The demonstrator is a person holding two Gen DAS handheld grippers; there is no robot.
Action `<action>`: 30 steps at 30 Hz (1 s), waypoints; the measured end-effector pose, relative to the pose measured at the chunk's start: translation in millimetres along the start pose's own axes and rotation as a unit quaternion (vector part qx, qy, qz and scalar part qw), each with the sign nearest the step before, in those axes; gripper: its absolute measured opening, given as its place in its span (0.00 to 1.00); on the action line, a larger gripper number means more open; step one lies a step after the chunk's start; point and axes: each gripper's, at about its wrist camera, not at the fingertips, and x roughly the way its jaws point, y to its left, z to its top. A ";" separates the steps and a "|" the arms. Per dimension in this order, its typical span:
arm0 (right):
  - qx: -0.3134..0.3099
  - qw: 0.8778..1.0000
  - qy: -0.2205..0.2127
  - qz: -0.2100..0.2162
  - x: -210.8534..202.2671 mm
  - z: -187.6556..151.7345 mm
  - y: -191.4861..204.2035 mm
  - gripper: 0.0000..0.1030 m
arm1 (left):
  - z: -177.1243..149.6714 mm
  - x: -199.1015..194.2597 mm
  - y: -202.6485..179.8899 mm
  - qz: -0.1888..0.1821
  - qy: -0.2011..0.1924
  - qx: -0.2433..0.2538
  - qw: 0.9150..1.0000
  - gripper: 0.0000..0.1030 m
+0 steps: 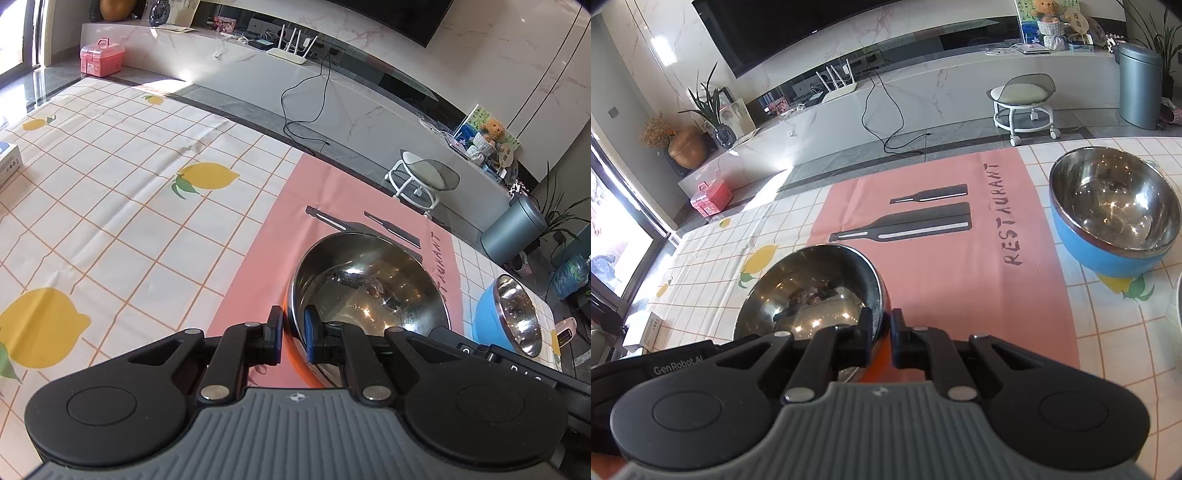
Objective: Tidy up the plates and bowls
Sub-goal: 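Close both tools on the orange bowl rim and lift it, then carry the orange bowl beside the plate stack, lower it, open both tools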
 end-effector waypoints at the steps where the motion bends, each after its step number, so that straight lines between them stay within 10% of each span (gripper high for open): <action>1: 0.001 1.000 -0.002 0.002 -5.4 -1.0 -0.5 0.07 | -1.9 -4.8 -1.1 -0.001 -0.001 0.000 1.000 0.12; 30: 0.065 0.993 -0.097 -0.031 -224.9 -95.4 -101.1 0.07 | -129.9 -111.7 -129.3 -0.079 0.014 0.141 0.987 0.13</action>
